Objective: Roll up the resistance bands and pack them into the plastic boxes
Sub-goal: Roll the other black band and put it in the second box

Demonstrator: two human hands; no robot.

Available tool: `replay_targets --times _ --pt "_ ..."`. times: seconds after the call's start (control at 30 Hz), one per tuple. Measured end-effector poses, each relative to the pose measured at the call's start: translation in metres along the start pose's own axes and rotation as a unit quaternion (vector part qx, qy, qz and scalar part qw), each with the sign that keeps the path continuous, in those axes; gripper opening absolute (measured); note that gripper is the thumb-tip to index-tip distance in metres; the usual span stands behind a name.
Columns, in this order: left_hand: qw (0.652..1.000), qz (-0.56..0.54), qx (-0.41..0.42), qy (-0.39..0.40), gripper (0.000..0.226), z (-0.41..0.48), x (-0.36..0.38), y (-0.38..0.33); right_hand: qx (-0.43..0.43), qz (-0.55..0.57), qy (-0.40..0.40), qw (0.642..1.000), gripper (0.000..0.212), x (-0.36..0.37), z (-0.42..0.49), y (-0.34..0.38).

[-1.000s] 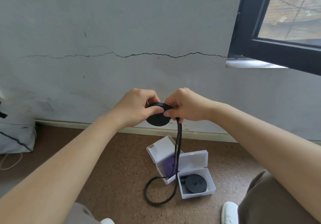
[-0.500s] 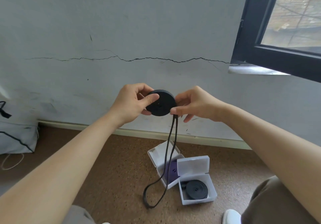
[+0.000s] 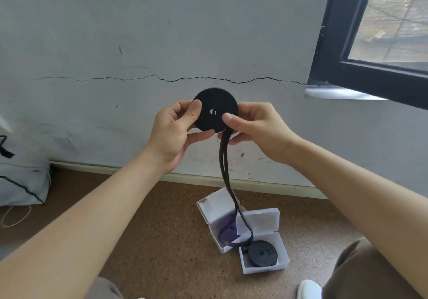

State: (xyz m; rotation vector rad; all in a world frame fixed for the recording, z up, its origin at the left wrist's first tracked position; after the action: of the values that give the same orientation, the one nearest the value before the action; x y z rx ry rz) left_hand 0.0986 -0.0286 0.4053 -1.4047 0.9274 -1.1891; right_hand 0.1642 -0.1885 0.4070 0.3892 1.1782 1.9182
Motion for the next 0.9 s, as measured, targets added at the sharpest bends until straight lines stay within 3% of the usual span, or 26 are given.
replay_targets --times 0.07,0.13,0.23,0.47,0.6,0.9 --pt "1.0 0.002 -0.014 0.019 0.027 0.002 0.001 0.003 -0.004 -0.007 0.0 1.0 0.022 -0.001 0.0 0.001" --pt "0.996 0.085 -0.013 0.006 0.025 0.004 -0.006 0.004 0.007 -0.04 0.017 0.999 0.019 -0.001 -0.001 -0.002" --pt "0.956 0.286 0.048 -0.048 0.015 0.006 -0.016 -0.001 0.025 -0.12 0.043 0.991 0.017 -0.006 -0.002 -0.011" --pt "0.886 0.448 0.119 0.002 0.027 -0.002 0.007 -0.003 0.012 -0.282 0.157 0.946 0.008 0.007 -0.004 -0.014" --pt "0.892 0.439 0.107 0.014 0.012 -0.004 0.012 0.0 0.004 -0.299 0.182 0.937 0.006 0.015 -0.005 -0.012" --pt "0.954 0.283 0.093 -0.043 0.013 -0.009 0.002 -0.015 0.021 -0.172 0.131 0.976 0.027 0.008 -0.003 0.0"
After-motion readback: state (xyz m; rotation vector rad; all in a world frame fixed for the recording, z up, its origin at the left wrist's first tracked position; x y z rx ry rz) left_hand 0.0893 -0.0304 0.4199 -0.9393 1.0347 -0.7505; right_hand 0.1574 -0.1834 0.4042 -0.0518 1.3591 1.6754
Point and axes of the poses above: each hand's wrist, its own z-axis towards the middle knuckle, its own x-axis out of the palm, y = z × x, the point moved 7 cm from there along z, towards the middle knuckle, and after that the axes turned 13 degrees about -x, right-handed, at the moved point
